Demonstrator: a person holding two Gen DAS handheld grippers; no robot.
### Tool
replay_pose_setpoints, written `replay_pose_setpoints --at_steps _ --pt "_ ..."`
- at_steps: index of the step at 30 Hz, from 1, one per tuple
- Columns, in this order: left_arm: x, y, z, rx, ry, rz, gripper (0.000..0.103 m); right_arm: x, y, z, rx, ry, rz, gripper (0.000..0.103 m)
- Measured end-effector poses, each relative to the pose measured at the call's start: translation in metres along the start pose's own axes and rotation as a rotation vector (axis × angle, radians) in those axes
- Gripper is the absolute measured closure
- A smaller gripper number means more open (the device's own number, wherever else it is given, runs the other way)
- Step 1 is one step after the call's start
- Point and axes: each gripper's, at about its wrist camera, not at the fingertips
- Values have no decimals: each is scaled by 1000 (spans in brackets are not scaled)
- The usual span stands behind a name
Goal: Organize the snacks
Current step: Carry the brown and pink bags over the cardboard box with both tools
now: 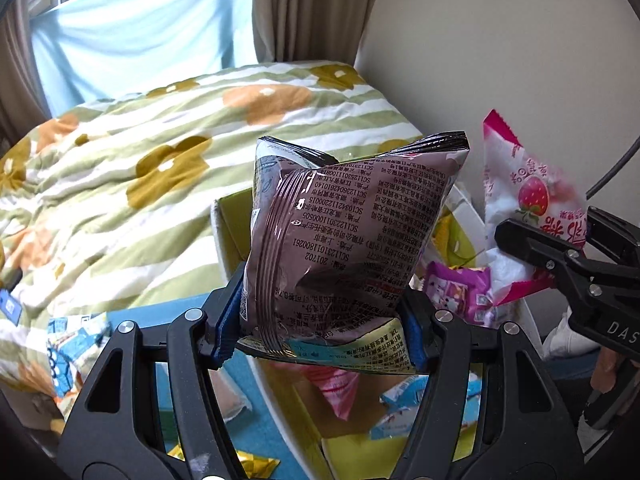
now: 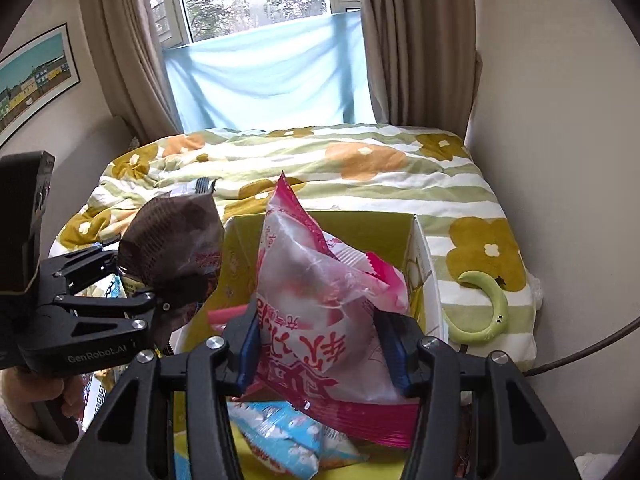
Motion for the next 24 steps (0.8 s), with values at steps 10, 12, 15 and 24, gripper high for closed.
replay_pose_setpoints --at_steps 10,12,15,24 --pt "17 60 5 -19 26 96 8 24 53 -34 -26 104 60 55" --pt "15 54 8 -49 12 78 5 24 58 -39 -31 116 74 55" --pt "11 45 13 -53 -2 67 5 24 62 -44 -36 139 87 55" --pt "0 11 27 -9 -3 16 5 30 71 -55 -46 160 126 55"
Point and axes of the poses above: each gripper's, at about its wrist camera, not at the fingertips, and y roughly the way its jaws point, z to its left, x to its top, and after that the axes turned 2 degrees about -z, right-handed
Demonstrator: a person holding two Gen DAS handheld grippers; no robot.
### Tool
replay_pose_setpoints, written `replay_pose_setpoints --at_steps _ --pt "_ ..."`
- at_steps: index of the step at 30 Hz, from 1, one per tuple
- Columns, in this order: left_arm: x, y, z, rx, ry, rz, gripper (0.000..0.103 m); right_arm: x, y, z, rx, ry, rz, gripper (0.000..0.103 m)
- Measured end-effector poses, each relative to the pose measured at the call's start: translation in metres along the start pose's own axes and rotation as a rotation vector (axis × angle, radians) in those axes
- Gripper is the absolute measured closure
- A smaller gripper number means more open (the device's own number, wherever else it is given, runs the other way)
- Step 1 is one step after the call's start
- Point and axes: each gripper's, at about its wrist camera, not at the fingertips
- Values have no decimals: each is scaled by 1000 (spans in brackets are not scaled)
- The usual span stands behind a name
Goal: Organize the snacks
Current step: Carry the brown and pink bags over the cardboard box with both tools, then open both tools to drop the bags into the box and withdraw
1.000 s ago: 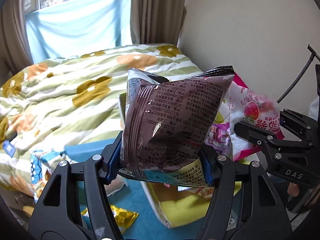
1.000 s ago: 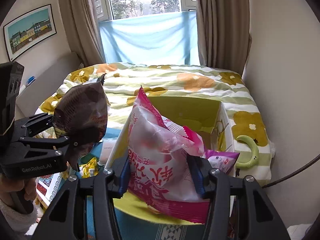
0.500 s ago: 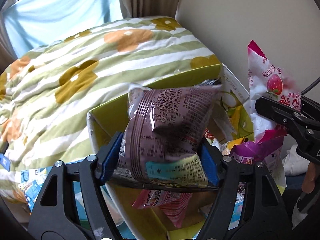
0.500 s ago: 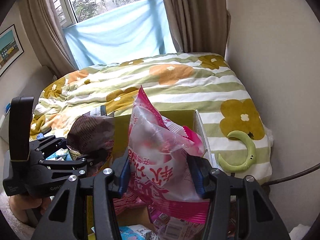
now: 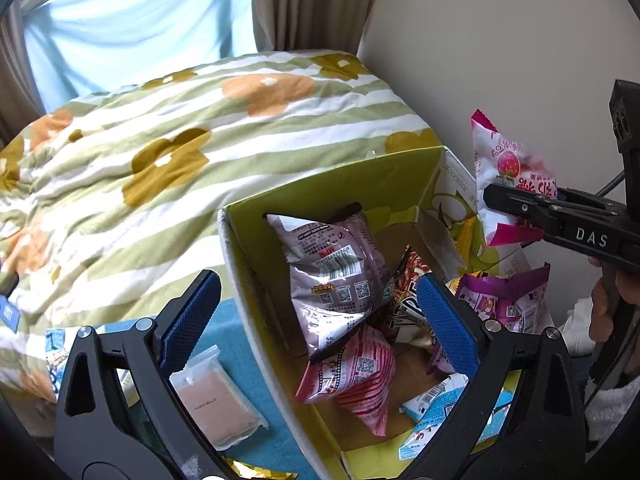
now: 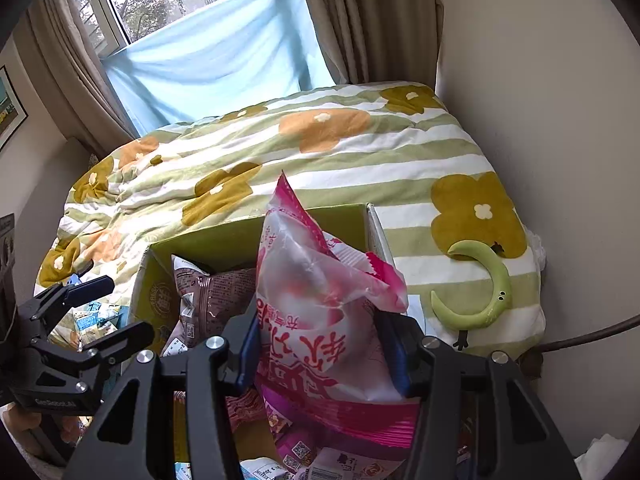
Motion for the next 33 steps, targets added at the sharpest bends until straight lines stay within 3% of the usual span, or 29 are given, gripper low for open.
replay_pose_setpoints --at_steps 10,12,14,15,19,24,33 --pt "-24 -9 26 26 -57 19 5 15 35 10 5 -9 64 53" --pt "-27 -10 30 31 -70 20 5 15 41 10 28 18 60 41" --pt "-29 -12 33 37 -82 18 5 14 43 9 80 53 54 2" --pt "-30 -12 33 40 -88 19 5 13 41 9 101 63 44 0" --pt "-37 -15 35 43 -106 21 5 6 31 15 113 39 2 0" --pt "-39 -32 31 51 -113 -11 5 3 19 22 87 -16 11 0" --pt "-43 -103 21 98 -106 -138 5 -4 -46 35 84 -69 -71 0"
Point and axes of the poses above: each gripper's, at about its wrist camera, not at the fingertips, and y roughly the way its jaws point, z to its left, x to its top, and after that the axes turned 2 degrees about -z, right-handed
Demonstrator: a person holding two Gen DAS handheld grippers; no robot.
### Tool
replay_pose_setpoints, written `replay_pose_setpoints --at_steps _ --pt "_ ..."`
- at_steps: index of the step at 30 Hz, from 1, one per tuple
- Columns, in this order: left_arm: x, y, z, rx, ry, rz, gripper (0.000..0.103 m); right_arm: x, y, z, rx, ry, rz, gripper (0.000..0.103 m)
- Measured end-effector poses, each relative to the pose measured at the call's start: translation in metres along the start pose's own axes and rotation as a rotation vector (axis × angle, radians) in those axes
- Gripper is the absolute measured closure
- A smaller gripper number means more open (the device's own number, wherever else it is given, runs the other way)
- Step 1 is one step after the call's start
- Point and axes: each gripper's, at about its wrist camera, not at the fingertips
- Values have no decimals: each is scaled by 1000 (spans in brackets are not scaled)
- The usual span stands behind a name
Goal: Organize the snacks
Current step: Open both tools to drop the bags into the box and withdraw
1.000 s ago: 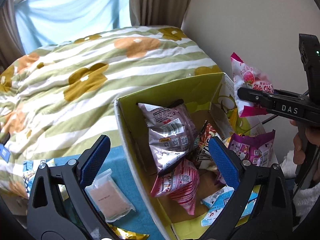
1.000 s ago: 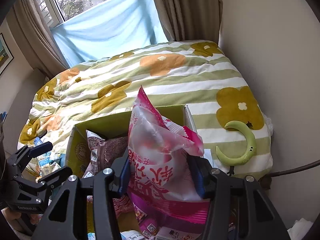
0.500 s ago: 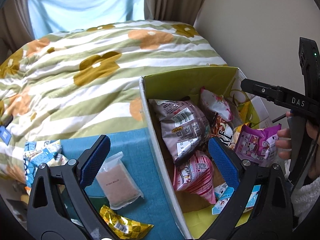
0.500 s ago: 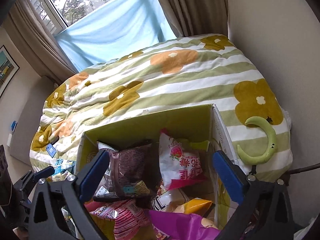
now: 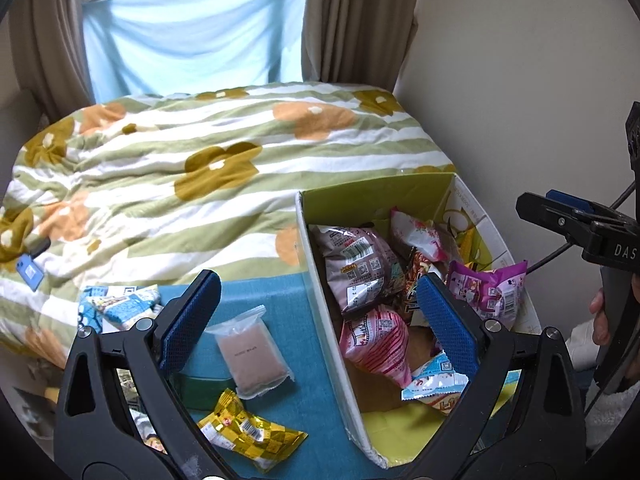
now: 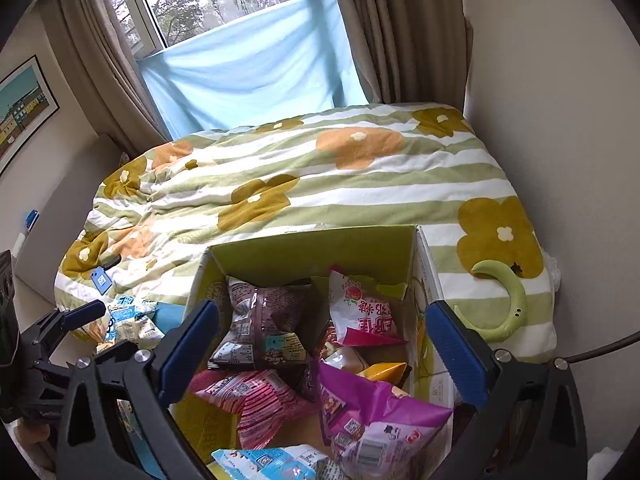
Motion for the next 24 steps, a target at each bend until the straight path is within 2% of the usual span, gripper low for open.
replay_pose_setpoints --at_steps 9,13,17,24 --pt "-36 -82 -2 61 -4 -105 5 -33 -87 22 -30 -39 -129 0" --pt "-65 -115 8 53 -39 -140 5 -58 -119 34 -59 -66 -171 0" --pt "-92 -149 17 105 -44 -143 5 -84 -139 42 -49 -56 -192 0" --pt "-134 -197 50 193 -103 -152 5 -116 -153 64 22 -65 -180 0"
Point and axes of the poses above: each gripper's, at about its wrist camera, not at the fingertips, and y roughly the way its jaws point, z to its left, x to its top, and after that the axes turned 2 degrees about -z, right-handed
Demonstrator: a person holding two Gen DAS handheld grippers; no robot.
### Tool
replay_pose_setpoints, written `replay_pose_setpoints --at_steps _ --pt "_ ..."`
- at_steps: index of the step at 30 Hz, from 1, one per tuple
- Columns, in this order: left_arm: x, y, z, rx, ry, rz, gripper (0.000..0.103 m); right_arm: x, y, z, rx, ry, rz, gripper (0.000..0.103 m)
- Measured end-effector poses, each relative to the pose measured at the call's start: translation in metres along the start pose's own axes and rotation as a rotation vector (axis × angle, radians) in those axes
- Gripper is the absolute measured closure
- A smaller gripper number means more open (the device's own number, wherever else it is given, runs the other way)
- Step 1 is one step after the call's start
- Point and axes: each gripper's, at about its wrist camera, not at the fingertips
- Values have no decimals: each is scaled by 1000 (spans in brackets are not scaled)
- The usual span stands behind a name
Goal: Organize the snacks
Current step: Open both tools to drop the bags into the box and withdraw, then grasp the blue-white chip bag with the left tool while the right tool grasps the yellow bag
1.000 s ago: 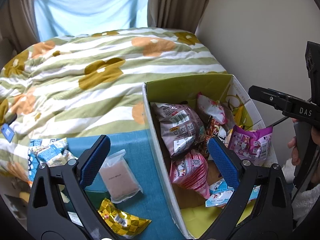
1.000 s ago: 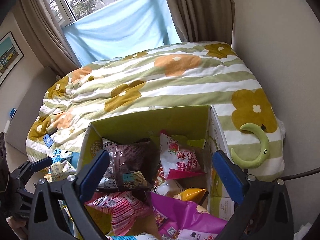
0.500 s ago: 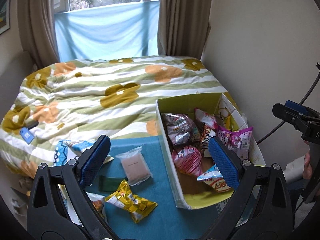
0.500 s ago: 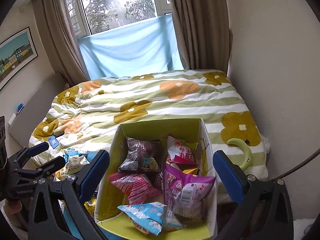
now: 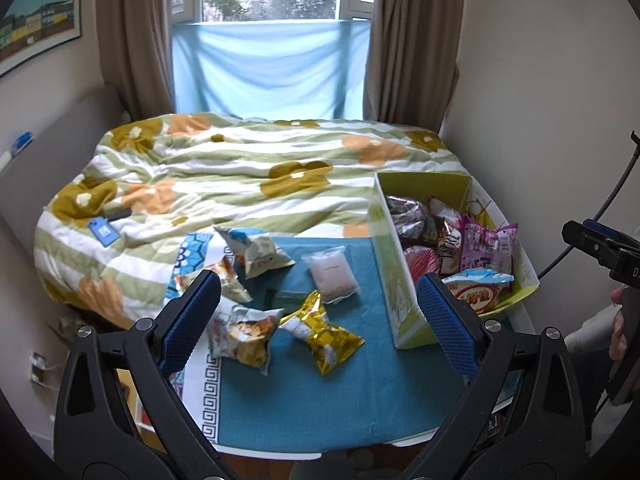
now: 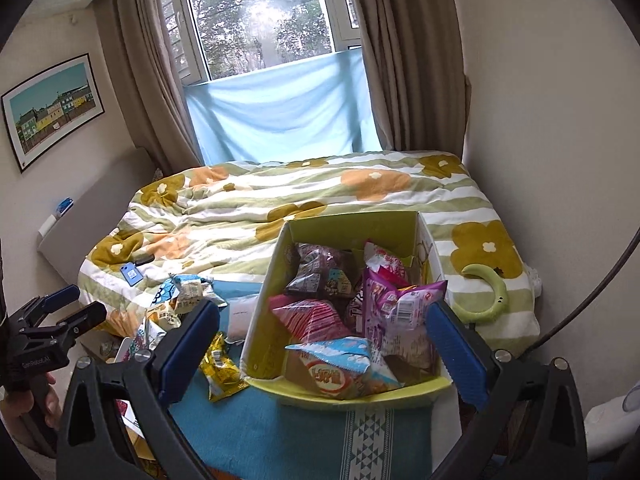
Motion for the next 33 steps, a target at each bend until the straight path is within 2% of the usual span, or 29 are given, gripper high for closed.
replay_pose_setpoints --at_steps 8,13,17,21,27,33 --pt "-38 -4 69 17 -98 59 5 -29 6 50 91 -32 31 0" --pt "-45 22 105 13 -81 114 5 -49 31 92 166 -39 68 0" --pt "-50 56 124 -36 -62 169 5 -63 60 128 208 -48 92 0" --pt "-65 97 127 -102 -2 236 5 -77 96 154 199 -75 120 0" --pt "-93 150 118 -128 93 304 5 -105 150 175 159 -132 198 0" --pt "-108 193 109 -135 108 353 5 -135 187 179 112 -248 253 0"
Point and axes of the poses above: each gripper's, at about its wrist camera, not at the fingertips, and y roughly the way its jaws point, z to its left, x to its top, and after that the axes turned 2 degrees about -z, right-handed
